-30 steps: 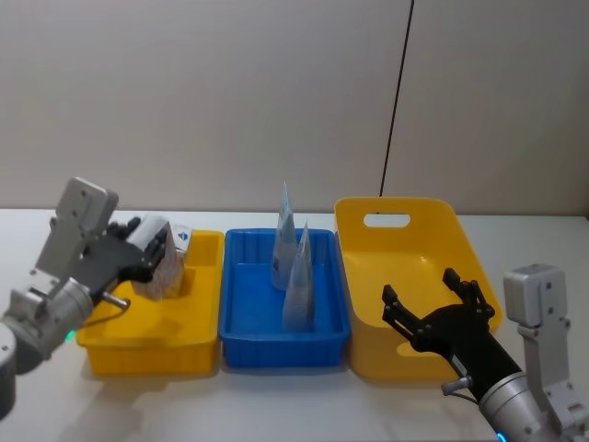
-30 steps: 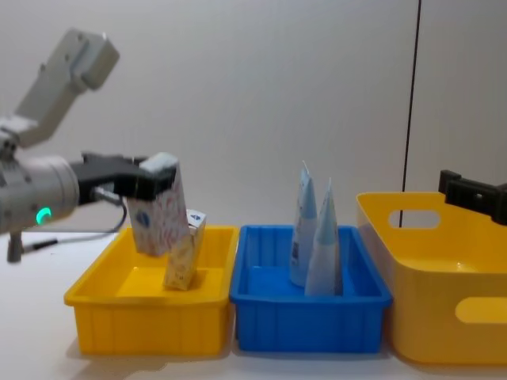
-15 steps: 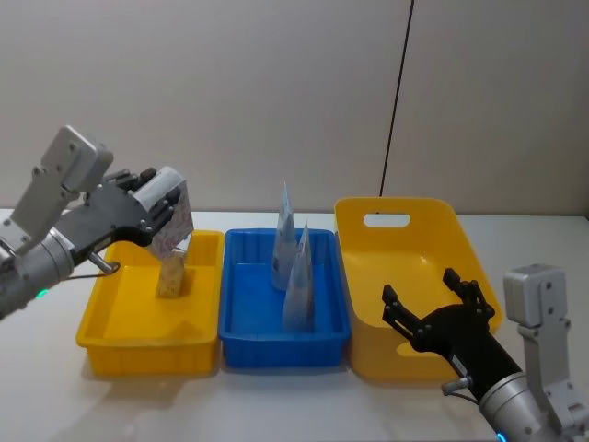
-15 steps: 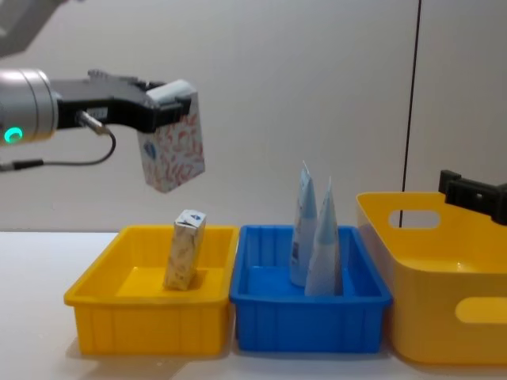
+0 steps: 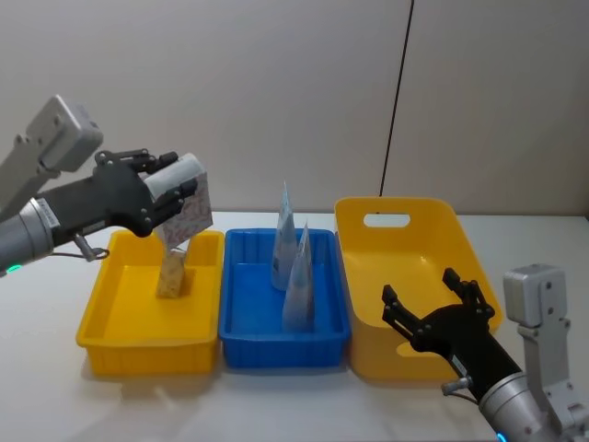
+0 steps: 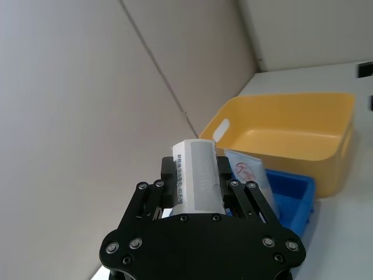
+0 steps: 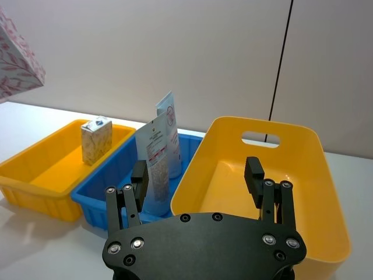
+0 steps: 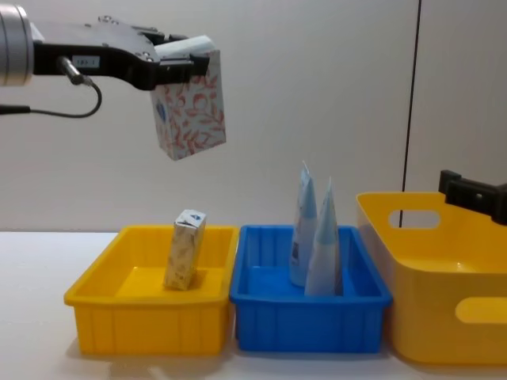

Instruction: Bimanual collaborative sorting of washing and personal care products

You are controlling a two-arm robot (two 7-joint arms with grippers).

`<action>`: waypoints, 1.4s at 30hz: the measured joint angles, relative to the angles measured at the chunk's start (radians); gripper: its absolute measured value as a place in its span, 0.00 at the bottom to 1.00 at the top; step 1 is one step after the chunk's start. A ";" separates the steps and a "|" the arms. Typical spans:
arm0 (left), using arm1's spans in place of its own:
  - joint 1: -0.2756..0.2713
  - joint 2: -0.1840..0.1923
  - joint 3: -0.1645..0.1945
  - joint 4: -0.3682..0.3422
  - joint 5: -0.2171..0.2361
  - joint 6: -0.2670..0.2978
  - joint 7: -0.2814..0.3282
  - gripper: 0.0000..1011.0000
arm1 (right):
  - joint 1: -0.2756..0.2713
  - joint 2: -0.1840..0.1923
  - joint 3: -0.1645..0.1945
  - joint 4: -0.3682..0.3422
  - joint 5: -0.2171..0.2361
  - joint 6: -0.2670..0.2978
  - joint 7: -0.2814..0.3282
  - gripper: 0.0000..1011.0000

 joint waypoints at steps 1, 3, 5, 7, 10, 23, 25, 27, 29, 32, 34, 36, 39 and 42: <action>-0.007 0.008 0.002 -0.002 -0.007 -0.004 -0.024 0.39 | 0.000 0.000 0.000 0.000 0.000 0.000 0.000 0.99; -0.019 0.021 0.007 -0.004 -0.022 -0.012 -0.064 0.39 | 0.000 0.000 0.000 0.000 0.000 0.000 0.000 0.99; -0.030 0.031 0.011 -0.005 -0.038 -0.020 -0.104 0.39 | 0.000 0.000 0.000 0.000 0.000 0.000 0.000 0.99; -0.037 0.038 0.013 -0.005 -0.049 -0.024 -0.129 0.39 | 0.000 0.000 0.000 0.000 0.000 0.000 0.000 0.99; -0.054 0.051 0.020 -0.004 -0.070 -0.035 -0.178 0.39 | 0.000 0.000 0.000 0.000 0.000 0.000 0.000 0.99; -0.124 0.082 0.049 0.030 -0.157 -0.080 -0.391 0.39 | 0.000 0.008 0.002 -0.001 0.010 -0.001 0.030 0.99; -0.138 0.084 0.056 0.040 -0.172 -0.089 -0.428 0.39 | 0.001 0.012 0.003 -0.002 0.016 -0.001 0.042 0.99; -0.152 0.085 0.063 0.051 -0.190 -0.098 -0.467 0.39 | 0.002 0.017 0.005 -0.002 0.028 -0.001 0.064 0.99; -0.163 0.085 0.070 0.061 -0.205 -0.107 -0.507 0.39 | 0.005 0.025 0.006 -0.003 0.040 0.000 0.087 0.99; -0.177 0.084 0.078 0.072 -0.220 -0.114 -0.543 0.39 | 0.009 0.032 0.007 -0.003 0.055 0.002 0.114 0.99; -0.188 0.082 0.085 0.083 -0.236 -0.123 -0.581 0.39 | 0.014 0.041 0.008 -0.003 0.070 0.006 0.140 0.99; -0.197 0.079 0.091 0.093 -0.247 -0.129 -0.607 0.39 | 0.021 0.050 0.008 -0.002 0.086 0.010 0.168 0.99; -0.214 0.072 0.104 0.110 -0.269 -0.139 -0.659 0.39 | 0.031 0.064 0.008 0.002 0.110 0.018 0.212 0.99; -0.222 0.068 0.112 0.119 -0.280 -0.145 -0.683 0.39 | 0.043 0.078 0.005 0.005 0.133 0.026 0.250 0.99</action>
